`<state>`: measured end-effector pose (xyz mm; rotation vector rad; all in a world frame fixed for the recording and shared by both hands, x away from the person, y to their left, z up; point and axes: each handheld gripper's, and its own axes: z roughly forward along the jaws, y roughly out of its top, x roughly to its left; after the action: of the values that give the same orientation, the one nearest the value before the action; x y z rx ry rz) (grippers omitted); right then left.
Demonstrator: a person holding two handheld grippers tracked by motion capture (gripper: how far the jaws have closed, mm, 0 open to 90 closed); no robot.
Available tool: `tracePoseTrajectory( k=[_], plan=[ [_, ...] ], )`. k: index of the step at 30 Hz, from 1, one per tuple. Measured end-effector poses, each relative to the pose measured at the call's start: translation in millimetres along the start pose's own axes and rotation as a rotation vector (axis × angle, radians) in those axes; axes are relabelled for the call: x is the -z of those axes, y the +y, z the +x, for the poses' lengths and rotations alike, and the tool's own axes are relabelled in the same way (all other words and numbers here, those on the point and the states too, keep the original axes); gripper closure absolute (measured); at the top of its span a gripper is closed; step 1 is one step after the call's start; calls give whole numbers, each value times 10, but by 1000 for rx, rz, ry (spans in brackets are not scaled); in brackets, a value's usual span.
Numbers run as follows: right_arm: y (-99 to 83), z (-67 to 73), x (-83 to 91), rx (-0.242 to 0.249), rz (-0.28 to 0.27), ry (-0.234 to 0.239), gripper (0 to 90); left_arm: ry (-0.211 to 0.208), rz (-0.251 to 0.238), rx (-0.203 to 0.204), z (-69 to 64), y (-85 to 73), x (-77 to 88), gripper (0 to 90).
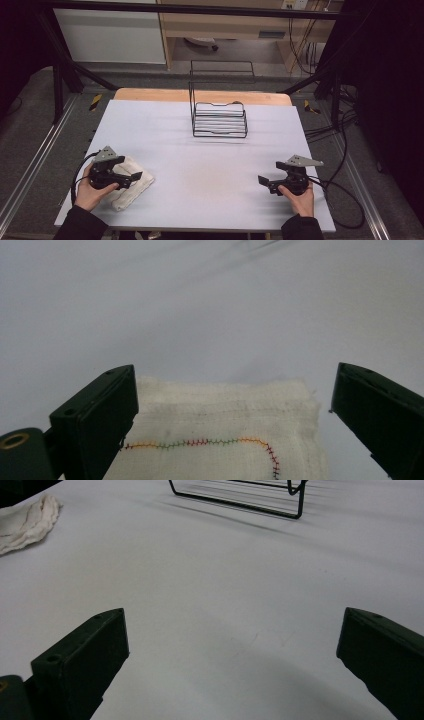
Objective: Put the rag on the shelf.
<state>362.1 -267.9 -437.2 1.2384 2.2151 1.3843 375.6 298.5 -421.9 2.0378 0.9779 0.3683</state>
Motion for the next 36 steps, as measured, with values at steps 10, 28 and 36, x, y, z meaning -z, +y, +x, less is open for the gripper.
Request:
tracePoseTrajectory(
  k=[10,28,36],
  plan=[
    [-8,3,-5,3,8,5,11,2,5,0,-56,26,3,60],
    [-19,18,-26,11,33,-7,14,11,107,-8,-369,18,-144,328],
    [-24,20,-38,15,40,-13,14,45,149,-29,-443,-54,-244,394]
  ],
)
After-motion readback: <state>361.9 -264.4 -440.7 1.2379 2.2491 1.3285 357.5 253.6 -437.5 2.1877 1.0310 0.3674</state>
